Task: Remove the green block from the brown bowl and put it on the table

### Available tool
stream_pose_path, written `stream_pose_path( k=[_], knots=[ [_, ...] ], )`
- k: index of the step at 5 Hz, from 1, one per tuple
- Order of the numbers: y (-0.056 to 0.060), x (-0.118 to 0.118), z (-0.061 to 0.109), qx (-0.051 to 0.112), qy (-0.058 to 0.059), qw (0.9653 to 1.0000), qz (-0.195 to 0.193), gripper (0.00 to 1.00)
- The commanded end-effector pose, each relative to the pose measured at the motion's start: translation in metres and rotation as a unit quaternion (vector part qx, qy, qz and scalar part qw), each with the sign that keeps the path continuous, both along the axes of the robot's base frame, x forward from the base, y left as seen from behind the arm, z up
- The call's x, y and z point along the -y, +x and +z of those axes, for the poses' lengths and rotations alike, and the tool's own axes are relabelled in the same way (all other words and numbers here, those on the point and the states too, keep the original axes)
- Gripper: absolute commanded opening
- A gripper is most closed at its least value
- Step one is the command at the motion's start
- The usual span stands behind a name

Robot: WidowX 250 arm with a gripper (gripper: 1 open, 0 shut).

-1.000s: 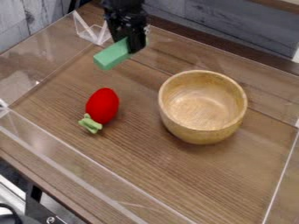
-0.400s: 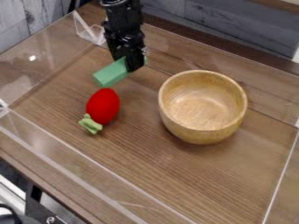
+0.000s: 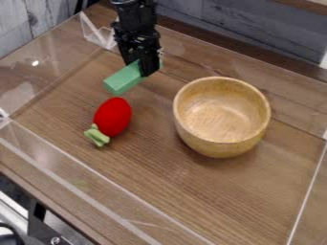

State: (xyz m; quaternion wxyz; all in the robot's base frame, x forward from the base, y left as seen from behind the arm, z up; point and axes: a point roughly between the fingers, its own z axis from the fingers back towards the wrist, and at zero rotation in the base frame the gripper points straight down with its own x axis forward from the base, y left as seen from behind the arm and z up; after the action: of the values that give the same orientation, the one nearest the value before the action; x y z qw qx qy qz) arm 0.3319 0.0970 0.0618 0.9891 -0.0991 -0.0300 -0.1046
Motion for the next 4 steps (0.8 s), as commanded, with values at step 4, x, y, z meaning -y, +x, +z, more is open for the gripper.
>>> stream_pose_path(
  k=[4],
  knots=[
    [0.005, 0.010, 0.021, 0.044, 0.030, 0.9976, -0.045, 1.00]
  ],
)
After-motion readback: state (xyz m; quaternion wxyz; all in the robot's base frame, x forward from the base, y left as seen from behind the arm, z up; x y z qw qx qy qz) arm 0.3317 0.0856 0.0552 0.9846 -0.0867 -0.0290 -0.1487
